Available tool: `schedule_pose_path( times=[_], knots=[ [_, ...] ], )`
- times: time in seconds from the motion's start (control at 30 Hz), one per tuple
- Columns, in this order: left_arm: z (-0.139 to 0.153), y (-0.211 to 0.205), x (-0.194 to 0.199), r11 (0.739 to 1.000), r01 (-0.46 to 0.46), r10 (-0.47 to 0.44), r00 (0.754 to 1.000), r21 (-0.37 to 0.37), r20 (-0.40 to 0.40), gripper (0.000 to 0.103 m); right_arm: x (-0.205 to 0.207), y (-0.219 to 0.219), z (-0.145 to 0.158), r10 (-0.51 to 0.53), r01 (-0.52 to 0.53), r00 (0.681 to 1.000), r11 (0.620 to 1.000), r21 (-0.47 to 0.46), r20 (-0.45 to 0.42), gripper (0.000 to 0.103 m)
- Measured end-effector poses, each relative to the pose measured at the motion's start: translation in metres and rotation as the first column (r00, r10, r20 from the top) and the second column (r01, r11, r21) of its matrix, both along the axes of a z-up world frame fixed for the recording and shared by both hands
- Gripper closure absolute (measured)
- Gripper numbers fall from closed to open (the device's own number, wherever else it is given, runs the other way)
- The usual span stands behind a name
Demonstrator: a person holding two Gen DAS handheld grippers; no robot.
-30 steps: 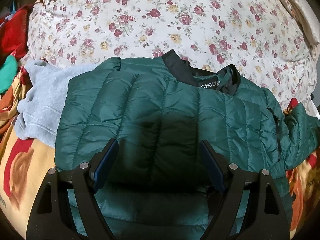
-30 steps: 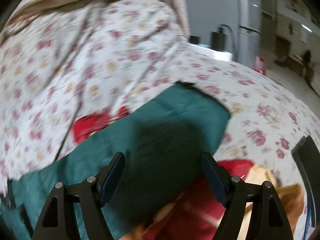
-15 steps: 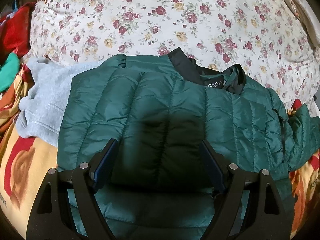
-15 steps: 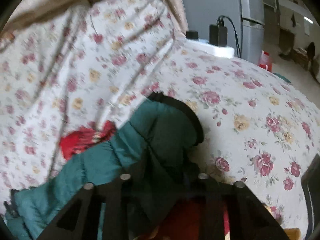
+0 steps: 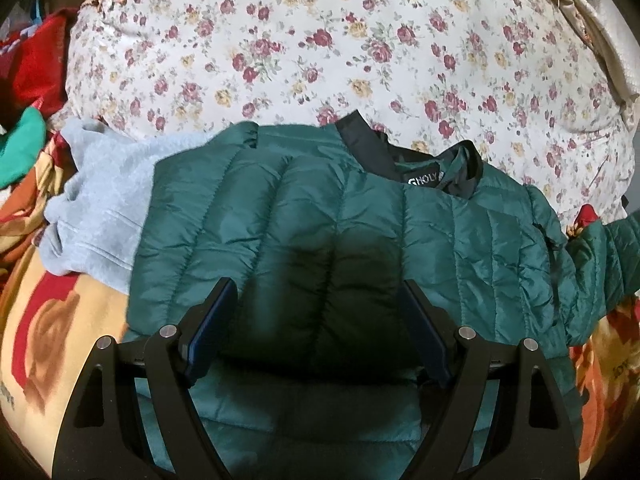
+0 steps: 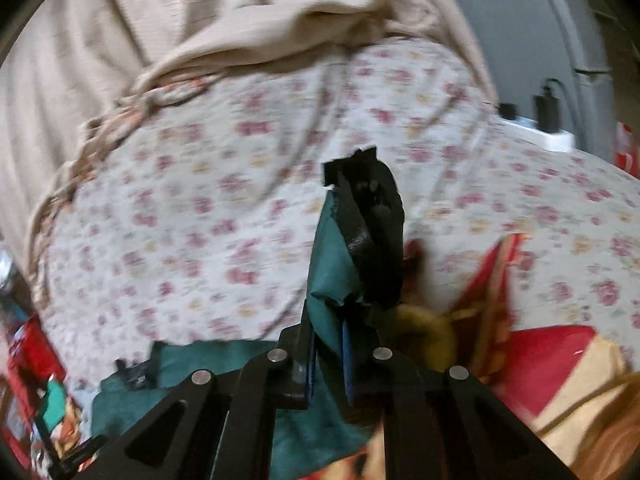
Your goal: Fold large clothes
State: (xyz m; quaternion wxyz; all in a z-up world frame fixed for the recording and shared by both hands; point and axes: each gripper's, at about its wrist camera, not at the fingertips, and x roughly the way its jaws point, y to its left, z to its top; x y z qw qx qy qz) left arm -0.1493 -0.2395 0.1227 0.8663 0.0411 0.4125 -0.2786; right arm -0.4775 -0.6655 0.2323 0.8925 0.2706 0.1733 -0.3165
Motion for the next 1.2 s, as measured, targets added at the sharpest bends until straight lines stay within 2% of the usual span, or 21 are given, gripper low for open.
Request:
schedule_pose_path(
  times=[0.2,0.37,0.57,0.83,1.03,1.2],
  knots=[
    [0.000,0.007,0.005,0.998,-0.026,0.024,0.999,0.048,0.030,0.021,0.046,0.056,0.005,0.172,-0.172,0.985,0.985,-0.006,-0.009,0.093],
    [-0.006,0.011,0.012,0.995,-0.040,0.036,0.998,0.087,0.042,0.021,0.085,0.099,-0.008,0.290,-0.290,0.956,0.957,0.007,-0.034,0.093],
    [-0.007,0.019,0.018,0.995,-0.054,0.051,0.998,0.087,0.041,0.021,0.132,0.139,-0.025,0.400,-0.398,0.914,0.916,0.045,-0.067,0.093],
    [-0.007,0.032,0.025,0.996,-0.073,0.072,0.997,0.058,0.014,0.021,0.200,0.192,-0.052,0.534,-0.524,0.840,0.844,0.117,-0.096,0.093],
    [-0.003,0.046,0.032,0.995,-0.090,0.089,0.996,0.043,0.017,0.021,0.249,0.229,-0.093,0.611,-0.583,0.781,0.787,0.202,-0.129,0.093],
    [0.000,0.059,0.041,0.994,-0.111,0.111,0.994,-0.004,-0.016,0.021,0.276,0.268,-0.126,0.673,-0.629,0.723,0.735,0.254,-0.154,0.093]
  ],
)
